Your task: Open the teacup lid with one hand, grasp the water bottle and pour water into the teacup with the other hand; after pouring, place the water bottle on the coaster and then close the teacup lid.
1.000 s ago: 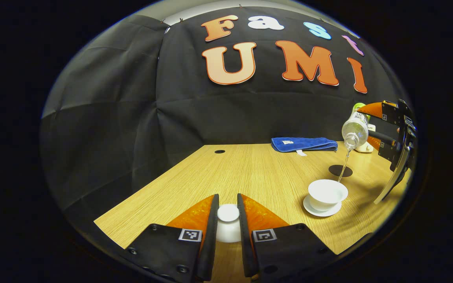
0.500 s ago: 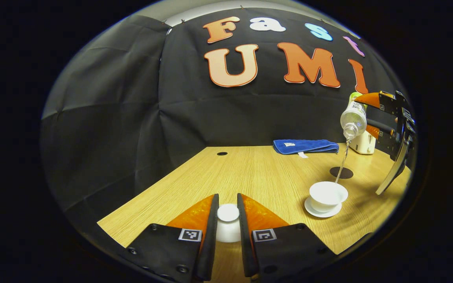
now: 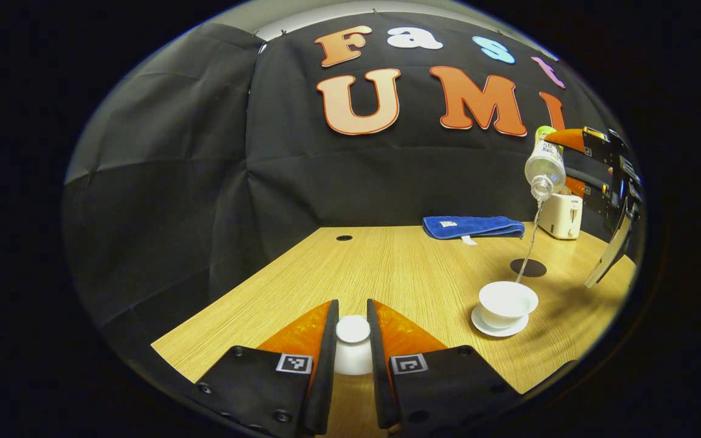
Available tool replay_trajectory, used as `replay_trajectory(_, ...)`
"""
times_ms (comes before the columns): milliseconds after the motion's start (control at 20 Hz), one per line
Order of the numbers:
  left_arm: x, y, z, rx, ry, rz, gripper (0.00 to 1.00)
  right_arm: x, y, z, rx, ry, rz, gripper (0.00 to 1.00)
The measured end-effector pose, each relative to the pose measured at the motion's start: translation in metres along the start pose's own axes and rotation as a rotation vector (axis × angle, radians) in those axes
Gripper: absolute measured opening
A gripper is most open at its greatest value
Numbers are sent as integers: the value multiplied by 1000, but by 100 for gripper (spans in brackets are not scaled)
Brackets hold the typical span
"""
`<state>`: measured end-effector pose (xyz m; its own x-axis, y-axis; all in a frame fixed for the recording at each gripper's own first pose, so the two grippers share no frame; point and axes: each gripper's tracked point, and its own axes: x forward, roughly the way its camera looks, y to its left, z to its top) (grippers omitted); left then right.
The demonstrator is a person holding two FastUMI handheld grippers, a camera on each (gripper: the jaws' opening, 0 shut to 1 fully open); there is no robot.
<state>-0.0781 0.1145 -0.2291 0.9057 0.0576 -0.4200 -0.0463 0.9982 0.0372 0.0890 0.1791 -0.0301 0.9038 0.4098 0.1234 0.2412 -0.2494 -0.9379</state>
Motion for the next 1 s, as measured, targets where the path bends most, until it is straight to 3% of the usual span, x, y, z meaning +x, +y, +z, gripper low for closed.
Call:
replay_trajectory(400, -2, 4, 2, 0, -3, 7, 33, 3, -7, 8, -68, -39, -36, 61)
replay_trajectory(1000, -7, 4, 5, -2, -11, 3, 33, 1, 9, 40, -151, -128, -22, 61)
